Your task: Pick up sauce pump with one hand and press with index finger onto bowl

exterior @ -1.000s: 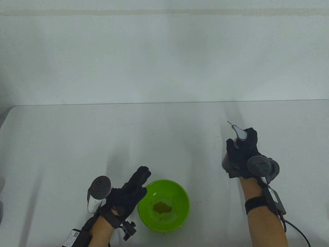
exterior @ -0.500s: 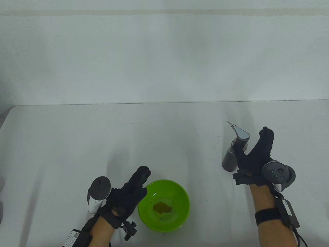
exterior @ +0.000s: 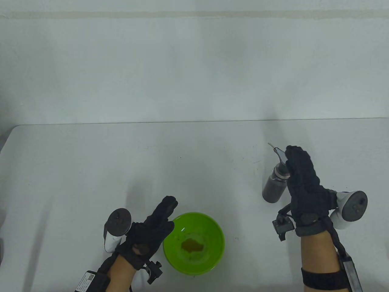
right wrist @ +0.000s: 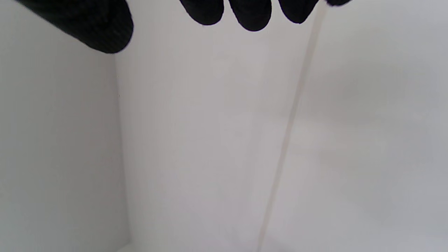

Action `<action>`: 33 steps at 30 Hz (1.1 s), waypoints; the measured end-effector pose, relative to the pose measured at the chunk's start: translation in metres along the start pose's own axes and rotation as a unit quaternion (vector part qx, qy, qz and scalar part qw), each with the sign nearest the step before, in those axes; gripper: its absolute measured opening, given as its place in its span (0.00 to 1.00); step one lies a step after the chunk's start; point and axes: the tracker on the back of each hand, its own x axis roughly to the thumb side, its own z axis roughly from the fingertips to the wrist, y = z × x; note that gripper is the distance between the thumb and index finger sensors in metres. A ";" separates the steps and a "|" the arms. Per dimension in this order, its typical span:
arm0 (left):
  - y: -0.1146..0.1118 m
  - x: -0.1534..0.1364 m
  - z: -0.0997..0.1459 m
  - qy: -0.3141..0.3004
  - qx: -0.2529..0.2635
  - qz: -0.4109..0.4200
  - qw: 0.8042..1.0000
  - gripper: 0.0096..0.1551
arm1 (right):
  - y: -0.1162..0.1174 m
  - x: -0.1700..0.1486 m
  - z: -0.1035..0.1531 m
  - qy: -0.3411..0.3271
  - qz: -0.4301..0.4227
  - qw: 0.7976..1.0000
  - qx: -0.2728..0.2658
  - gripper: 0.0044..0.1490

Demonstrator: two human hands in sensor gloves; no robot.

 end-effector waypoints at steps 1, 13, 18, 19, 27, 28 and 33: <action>0.000 0.000 0.000 0.000 0.000 0.000 1.000 0.55 | 0.006 0.001 0.000 0.009 -0.002 1.000 0.010 0.49; 0.003 0.003 0.001 -0.008 0.002 -0.006 1.000 0.55 | 0.113 -0.048 0.028 0.129 -0.097 0.971 0.177 0.51; 0.001 0.001 0.000 -0.005 0.000 -0.003 1.000 0.54 | 0.141 -0.087 0.043 0.174 -0.132 0.950 0.224 0.50; 0.000 0.001 0.000 -0.003 -0.002 -0.003 1.000 0.54 | 0.146 -0.093 0.045 0.186 -0.130 0.945 0.235 0.49; -0.003 -0.003 -0.003 0.006 -0.009 -0.009 1.000 0.54 | 0.149 -0.120 0.057 0.225 -0.115 0.933 0.258 0.45; -0.004 -0.003 -0.003 0.007 -0.009 -0.009 1.000 0.54 | 0.148 -0.121 0.058 0.228 -0.116 0.932 0.257 0.45; -0.004 -0.003 -0.003 0.008 -0.010 -0.010 1.000 0.54 | 0.146 -0.121 0.059 0.226 -0.123 0.933 0.250 0.44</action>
